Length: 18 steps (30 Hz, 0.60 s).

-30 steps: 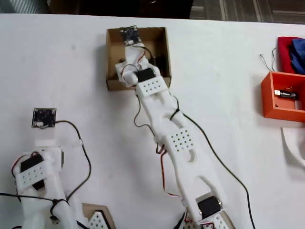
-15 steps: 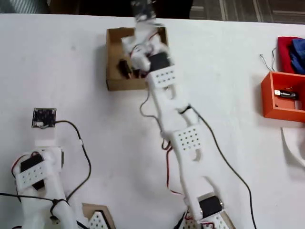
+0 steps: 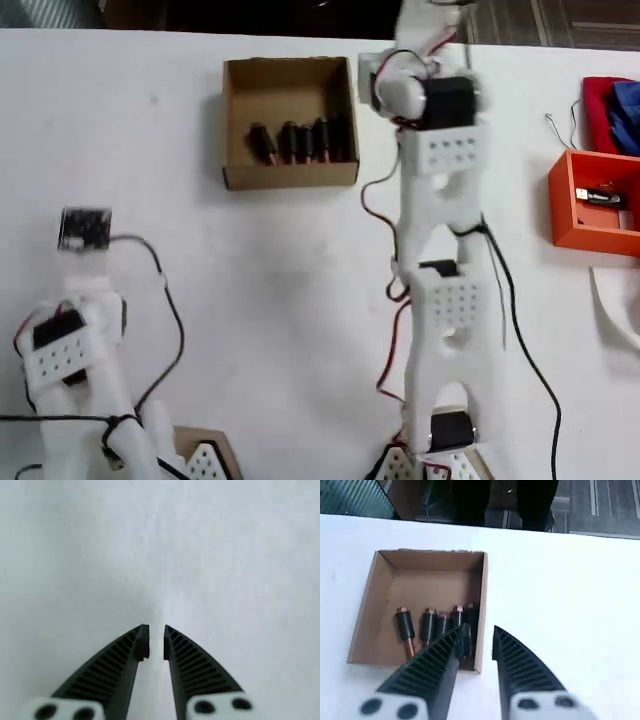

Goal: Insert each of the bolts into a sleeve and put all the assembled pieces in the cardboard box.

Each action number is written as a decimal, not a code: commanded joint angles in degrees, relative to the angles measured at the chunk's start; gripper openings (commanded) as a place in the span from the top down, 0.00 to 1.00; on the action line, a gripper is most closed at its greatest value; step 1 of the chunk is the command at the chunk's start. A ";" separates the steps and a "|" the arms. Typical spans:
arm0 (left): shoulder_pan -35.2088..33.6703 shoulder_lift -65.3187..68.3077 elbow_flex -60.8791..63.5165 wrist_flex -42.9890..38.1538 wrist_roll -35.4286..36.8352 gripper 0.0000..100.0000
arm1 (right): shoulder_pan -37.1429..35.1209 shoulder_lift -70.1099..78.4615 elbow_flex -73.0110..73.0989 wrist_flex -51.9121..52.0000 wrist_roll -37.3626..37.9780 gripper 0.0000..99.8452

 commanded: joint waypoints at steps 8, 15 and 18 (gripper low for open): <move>21.63 -0.88 -37.93 27.34 22.77 0.92 | 9.54 -29.85 11.78 2.77 0.44 0.94; 27.43 -0.88 -37.14 31.38 26.02 0.92 | 12.53 -70.46 71.03 2.51 0.53 0.94; 26.55 -0.88 -34.51 30.77 26.02 0.92 | 10.24 -85.05 97.32 1.36 0.53 0.94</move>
